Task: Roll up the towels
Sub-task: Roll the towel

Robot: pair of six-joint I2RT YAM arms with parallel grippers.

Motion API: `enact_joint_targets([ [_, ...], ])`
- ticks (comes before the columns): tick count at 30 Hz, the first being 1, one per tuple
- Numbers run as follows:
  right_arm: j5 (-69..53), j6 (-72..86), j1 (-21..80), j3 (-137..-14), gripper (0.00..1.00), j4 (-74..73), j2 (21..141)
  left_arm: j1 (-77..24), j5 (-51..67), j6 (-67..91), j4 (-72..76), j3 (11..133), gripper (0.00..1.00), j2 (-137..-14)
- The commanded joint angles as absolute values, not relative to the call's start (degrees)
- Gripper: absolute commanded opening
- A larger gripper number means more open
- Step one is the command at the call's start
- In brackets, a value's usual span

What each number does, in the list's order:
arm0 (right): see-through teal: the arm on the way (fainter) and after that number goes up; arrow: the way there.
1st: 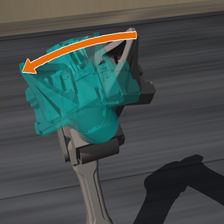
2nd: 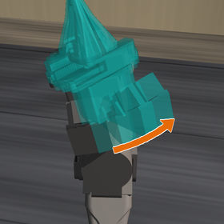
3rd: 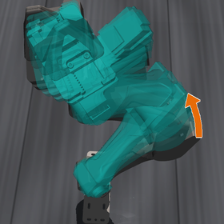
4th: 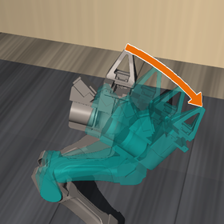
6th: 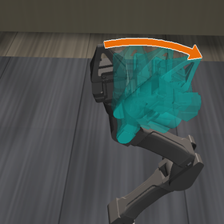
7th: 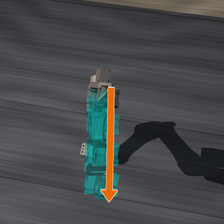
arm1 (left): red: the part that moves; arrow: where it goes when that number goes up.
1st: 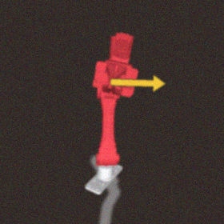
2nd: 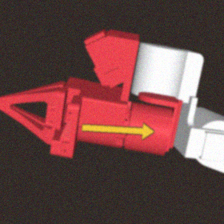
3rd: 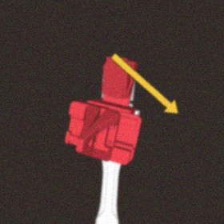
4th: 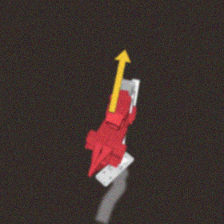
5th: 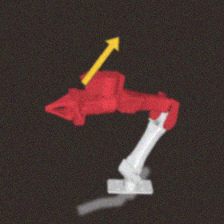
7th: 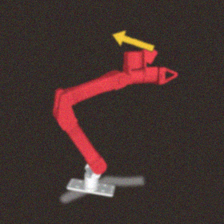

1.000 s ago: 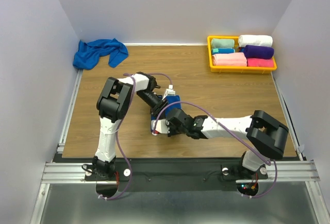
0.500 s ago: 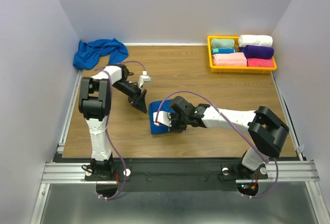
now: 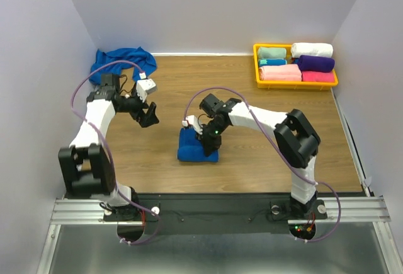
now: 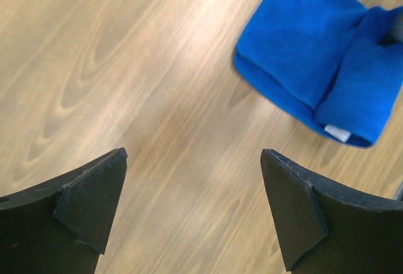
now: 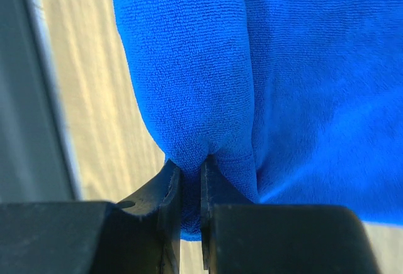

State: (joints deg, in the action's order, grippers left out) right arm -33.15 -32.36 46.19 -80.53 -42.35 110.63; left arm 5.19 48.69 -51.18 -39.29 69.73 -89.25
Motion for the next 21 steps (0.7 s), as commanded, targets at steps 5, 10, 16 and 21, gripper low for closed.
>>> enact_joint_targets([
  [5, -54.22, -34.54, 40.62, -92.18, 0.01, -64.94, 124.44, 2.91, 43.52, -47.01, -21.88, 50.04, 0.99, -65.52],
  [10, -60.73, -38.75, 37.54, -97.46, 0.01, -73.63, 131.91, -10.76, 33.44, -56.41, -25.14, 40.28, 0.99, -49.70],
  [16, -63.89, -42.18, 35.69, -100.54, 0.00, -77.95, 137.97, -26.61, 24.44, -63.80, -25.40, 32.88, 0.99, -38.16],
  [21, -65.04, -44.56, 34.89, -101.43, 0.01, -79.54, 140.97, -37.33, 20.57, -66.62, -21.20, 29.62, 0.99, -40.86],
])
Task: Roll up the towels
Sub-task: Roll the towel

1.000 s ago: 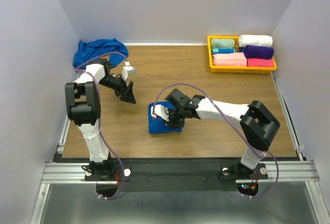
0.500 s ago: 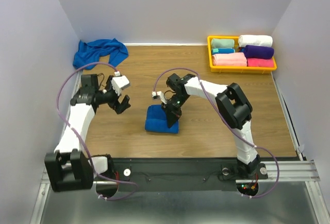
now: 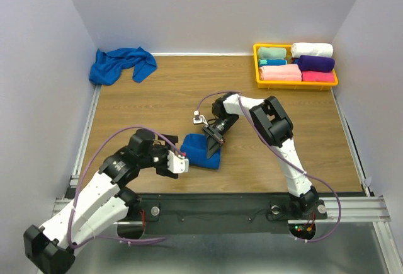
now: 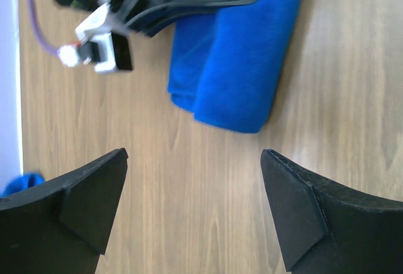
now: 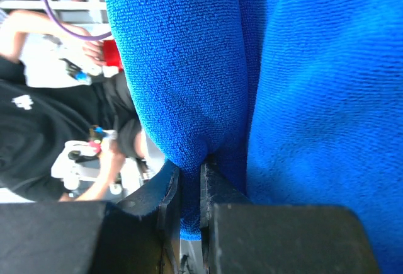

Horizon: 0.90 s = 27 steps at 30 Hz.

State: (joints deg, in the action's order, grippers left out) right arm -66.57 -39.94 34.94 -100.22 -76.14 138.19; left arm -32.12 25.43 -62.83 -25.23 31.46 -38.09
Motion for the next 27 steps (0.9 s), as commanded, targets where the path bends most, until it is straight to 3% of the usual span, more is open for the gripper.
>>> enact_joint_targets([
  [1, -64.95, -44.82, 34.72, -101.43, 0.00, -79.45, 141.24, -38.57, 20.39, -66.97, -20.14, 29.36, 0.99, -41.48],
  [11, -62.67, -47.11, 33.40, -101.16, 0.01, -78.93, 143.00, -55.09, 11.35, -66.09, -2.39, 24.87, 0.89, -54.03],
  [21, -61.00, -47.28, 33.31, -100.99, 0.01, -78.22, 143.70, -57.13, 6.94, -68.37, 10.28, 19.26, 0.80, -62.84],
  [27, -59.33, -47.11, 33.31, -101.78, 0.01, -77.96, 143.70, -57.39, 5.54, -66.90, 12.22, 18.98, 0.57, -67.67],
])
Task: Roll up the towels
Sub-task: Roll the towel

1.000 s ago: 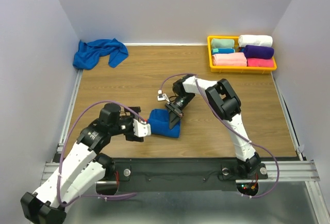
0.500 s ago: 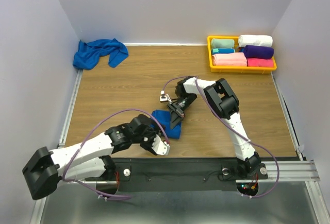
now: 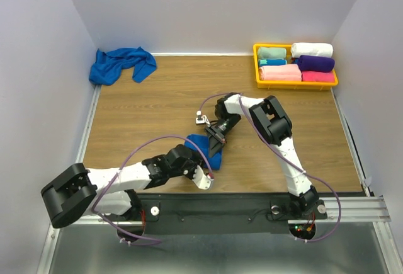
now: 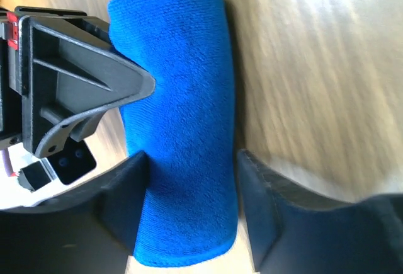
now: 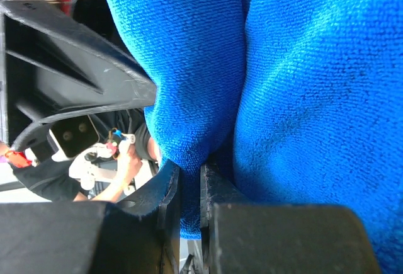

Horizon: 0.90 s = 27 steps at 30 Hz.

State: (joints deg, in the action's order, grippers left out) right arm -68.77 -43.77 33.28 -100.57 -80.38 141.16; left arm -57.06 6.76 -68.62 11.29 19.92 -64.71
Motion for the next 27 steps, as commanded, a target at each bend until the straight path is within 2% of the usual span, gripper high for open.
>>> enact_joint_targets([
  [1, -59.07, -46.76, 33.40, -101.86, 0.01, -77.61, 143.53, -57.48, 5.45, -66.10, 11.78, 19.68, 0.52, -68.37],
  [4, -57.40, -45.01, 33.31, -101.69, 0.05, -75.60, 141.87, -57.48, 6.85, -63.03, 7.83, 22.67, 0.31, -69.78],
  [5, -56.70, -44.39, 33.31, -101.78, 0.14, -74.98, 141.25, -57.48, 8.51, -62.50, 6.52, 23.46, 0.27, -69.70],
  [6, -55.38, -43.25, 33.22, -102.04, 0.31, -73.84, 140.54, -57.48, 9.66, -62.06, 3.72, 25.12, 0.23, -69.52],
  [7, -54.59, -42.89, 33.31, -102.56, 0.37, -73.65, 139.49, -57.48, 10.80, -60.92, 2.04, 26.01, 0.15, -69.26],
  [8, -53.71, -42.37, 33.31, -103.18, 0.44, -73.39, 138.79, -57.48, 12.64, -59.95, 0.63, 26.80, 0.11, -69.08],
  [9, -52.92, -41.49, 33.31, -103.97, 0.52, -73.21, 138.26, -57.48, 13.27, -58.64, -1.65, 28.29, 0.10, -69.08],
  [11, -51.59, -40.78, 32.61, -106.69, 0.58, -73.04, 136.59, -57.48, 15.72, -57.05, -4.56, 29.96, 0.06, -69.87],
  [13, -50.11, -39.12, 31.82, -110.37, 0.72, -72.86, 135.71, -57.48, 16.78, -53.89, -8.08, 32.25, 0.01, -71.62],
  [14, -49.40, -38.50, 31.47, -111.96, 0.74, -72.77, 135.18, -57.48, 17.57, -51.79, -10.17, 33.73, 0.00, -72.33],
  [15, -48.96, -37.80, 31.03, -113.36, 0.84, -72.69, 135.00, -57.39, 18.01, -51.07, -11.24, 34.45, 0.00, -73.03],
  [17, -47.73, -36.22, 29.28, -117.83, 0.87, -72.69, 134.56, -57.39, 19.15, -49.58, -12.91, 35.68, 0.00, -74.96],
  [18, -47.38, -34.73, 28.57, -119.25, 1.00, -72.42, 133.86, -57.39, 19.68, -48.61, -14.40, 36.90, 0.00, -75.41],
  [24, -48.51, -30.41, 19.70, -127.52, 1.00, -71.19, 128.86, -55.29, 25.74, -46.67, -20.64, 42.52, 0.00, -80.50],
  [27, -49.31, -29.70, 15.13, -126.05, 1.00, -70.14, 121.59, -53.01, 29.16, -46.76, -25.02, 46.91, 0.00, -84.19],
])
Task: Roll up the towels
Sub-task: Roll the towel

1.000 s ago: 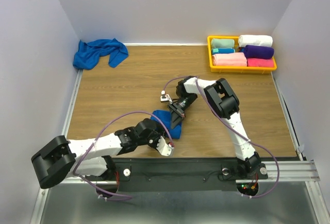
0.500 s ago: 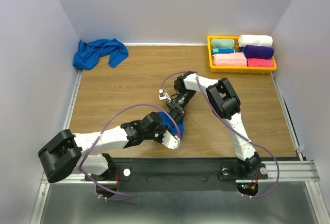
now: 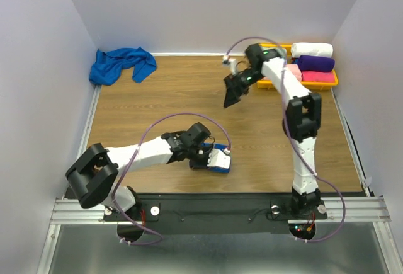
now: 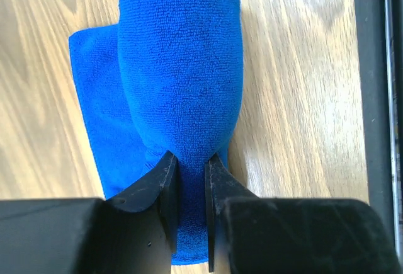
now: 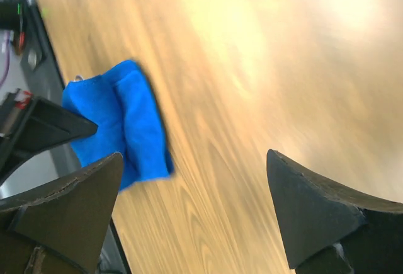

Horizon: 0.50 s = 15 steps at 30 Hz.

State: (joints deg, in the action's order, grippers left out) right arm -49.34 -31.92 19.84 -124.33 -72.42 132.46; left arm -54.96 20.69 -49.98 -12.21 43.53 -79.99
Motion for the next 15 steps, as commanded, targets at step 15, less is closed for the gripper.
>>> enact_joint_targets([
  [15, -44.48, -38.93, 10.55, -98.71, 0.99, -71.28, 91.51, -39.21, 47.19, -52.90, -53.42, 77.95, 0.06, -114.94],
])
